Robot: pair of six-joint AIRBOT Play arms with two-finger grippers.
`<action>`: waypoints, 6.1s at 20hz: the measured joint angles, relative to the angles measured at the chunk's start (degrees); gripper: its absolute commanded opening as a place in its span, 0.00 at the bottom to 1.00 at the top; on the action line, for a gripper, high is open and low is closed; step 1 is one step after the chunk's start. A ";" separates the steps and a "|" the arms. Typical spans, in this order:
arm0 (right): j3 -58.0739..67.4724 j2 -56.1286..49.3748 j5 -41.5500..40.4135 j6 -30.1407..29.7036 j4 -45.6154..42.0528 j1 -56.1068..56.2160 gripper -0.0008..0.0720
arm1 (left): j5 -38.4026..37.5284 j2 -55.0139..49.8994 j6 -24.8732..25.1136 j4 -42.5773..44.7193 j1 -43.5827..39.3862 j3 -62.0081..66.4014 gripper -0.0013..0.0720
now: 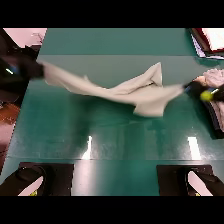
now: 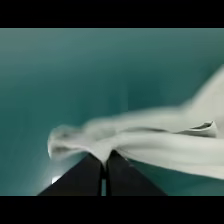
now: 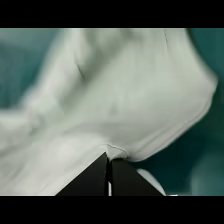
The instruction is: Fold the shirts.
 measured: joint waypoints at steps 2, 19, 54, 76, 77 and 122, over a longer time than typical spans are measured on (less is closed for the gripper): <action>11.21 2.21 -0.20 0.00 -0.04 -3.02 0.03 | 2.86 0.00 -0.17 1.03 0.00 8.70 0.05; 64.30 2.82 15.23 2.25 -2.19 -24.79 0.03 | 7.32 2.54 3.74 -13.40 0.00 39.17 0.05; 30.51 -41.59 4.61 9.75 -25.73 5.73 0.04 | 14.60 -48.09 7.61 -11.30 12.04 9.42 0.05; 13.66 -16.68 12.50 2.89 -16.22 -2.95 0.53 | -8.90 -24.35 23.87 -36.63 37.99 -19.19 0.93; 12.90 -15.72 12.07 2.82 -16.22 -2.86 0.53 | -9.38 -23.43 26.18 -40.70 39.78 -23.65 0.93; -29.83 -2.62 18.60 4.20 -11.06 -10.47 0.50 | -4.24 -21.31 31.65 -48.87 32.70 -32.59 0.05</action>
